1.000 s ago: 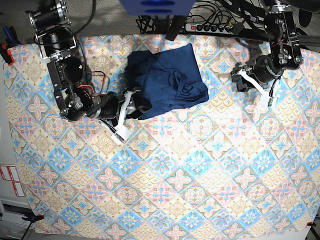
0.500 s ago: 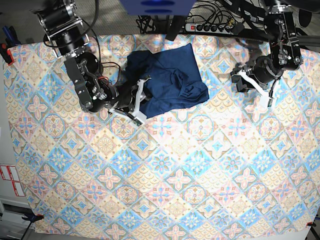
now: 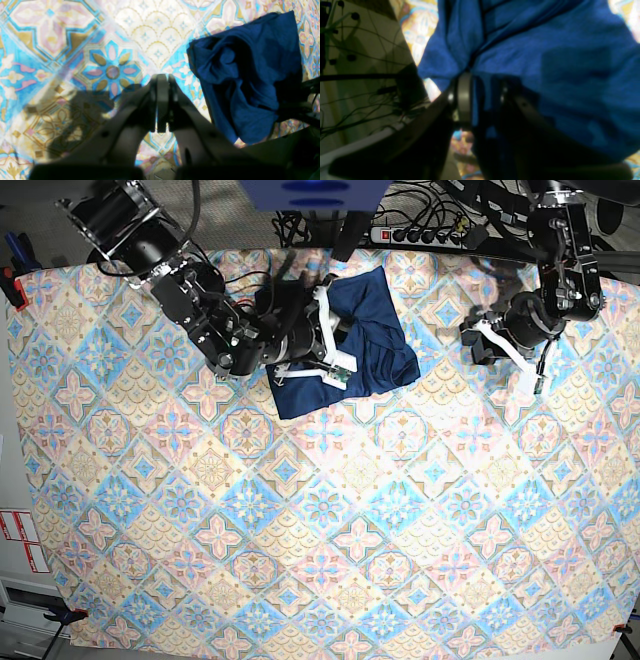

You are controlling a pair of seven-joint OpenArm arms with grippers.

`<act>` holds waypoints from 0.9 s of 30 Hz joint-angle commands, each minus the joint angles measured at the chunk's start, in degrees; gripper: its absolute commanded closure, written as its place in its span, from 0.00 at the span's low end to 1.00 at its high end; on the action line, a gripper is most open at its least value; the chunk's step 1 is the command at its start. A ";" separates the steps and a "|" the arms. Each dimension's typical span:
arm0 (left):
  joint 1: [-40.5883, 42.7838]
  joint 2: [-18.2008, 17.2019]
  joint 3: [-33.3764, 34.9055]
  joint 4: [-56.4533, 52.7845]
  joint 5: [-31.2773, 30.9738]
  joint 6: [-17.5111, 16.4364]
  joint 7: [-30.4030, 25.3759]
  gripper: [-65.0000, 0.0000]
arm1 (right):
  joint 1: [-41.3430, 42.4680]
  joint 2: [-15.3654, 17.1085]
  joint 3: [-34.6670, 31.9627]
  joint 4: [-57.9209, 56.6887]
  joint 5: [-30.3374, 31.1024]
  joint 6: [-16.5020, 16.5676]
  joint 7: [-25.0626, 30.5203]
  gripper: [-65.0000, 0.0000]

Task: Fold the T-shirt properly
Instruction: 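Grasp the folded bundle's sides with both grippers and square it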

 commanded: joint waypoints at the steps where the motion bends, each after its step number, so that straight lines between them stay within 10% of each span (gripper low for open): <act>1: -0.25 -0.68 -0.37 0.95 -0.60 -0.34 -0.73 1.00 | 0.94 -0.13 0.00 1.22 0.73 0.13 0.77 0.80; 9: -0.08 -0.59 0.07 4.03 -0.60 -0.34 -0.73 1.00 | 0.94 1.98 1.23 1.31 0.46 0.22 -1.51 0.80; 18: -5.35 3.89 0.86 6.40 -0.51 -0.34 -0.20 1.00 | -1.52 1.72 21.27 0.69 0.37 0.13 0.60 0.80; 27: -14.14 8.11 14.22 -2.74 0.19 -0.34 -0.64 1.00 | -4.42 1.90 18.37 -4.14 0.37 0.13 0.42 0.80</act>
